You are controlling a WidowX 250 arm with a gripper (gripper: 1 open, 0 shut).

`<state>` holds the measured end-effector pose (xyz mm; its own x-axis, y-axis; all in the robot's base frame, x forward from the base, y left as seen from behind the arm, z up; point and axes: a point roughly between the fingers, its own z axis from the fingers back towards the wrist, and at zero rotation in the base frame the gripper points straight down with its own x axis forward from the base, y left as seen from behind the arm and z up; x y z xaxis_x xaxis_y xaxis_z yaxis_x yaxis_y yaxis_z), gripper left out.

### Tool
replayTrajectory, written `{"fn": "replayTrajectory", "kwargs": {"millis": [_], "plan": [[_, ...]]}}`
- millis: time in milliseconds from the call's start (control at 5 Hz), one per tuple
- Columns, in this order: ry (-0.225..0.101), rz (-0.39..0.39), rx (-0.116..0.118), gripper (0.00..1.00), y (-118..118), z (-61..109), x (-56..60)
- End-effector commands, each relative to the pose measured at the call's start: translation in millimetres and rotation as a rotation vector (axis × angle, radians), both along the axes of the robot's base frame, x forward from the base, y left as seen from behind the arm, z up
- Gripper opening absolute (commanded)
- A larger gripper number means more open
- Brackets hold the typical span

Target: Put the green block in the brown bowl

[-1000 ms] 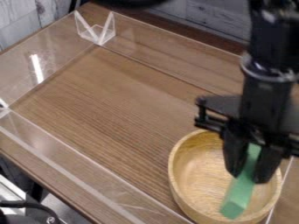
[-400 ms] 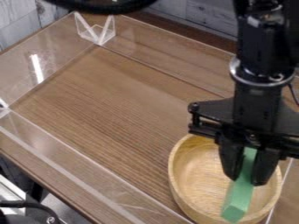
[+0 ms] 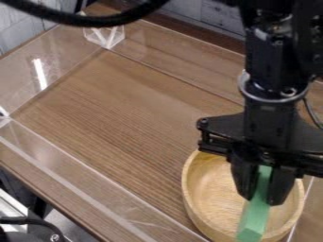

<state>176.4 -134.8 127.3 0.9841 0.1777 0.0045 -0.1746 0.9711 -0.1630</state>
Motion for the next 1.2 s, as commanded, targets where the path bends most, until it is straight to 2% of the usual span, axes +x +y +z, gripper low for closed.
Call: {"fn": "replayTrajectory", "kwargs": {"millis": [0,1000], "plan": [[-0.041,-0.001,-0.032,0.0,-2.9,8.9,0.9],[-0.028,0.044,-0.056,0.0,3.5,0.3,2.6]]}}
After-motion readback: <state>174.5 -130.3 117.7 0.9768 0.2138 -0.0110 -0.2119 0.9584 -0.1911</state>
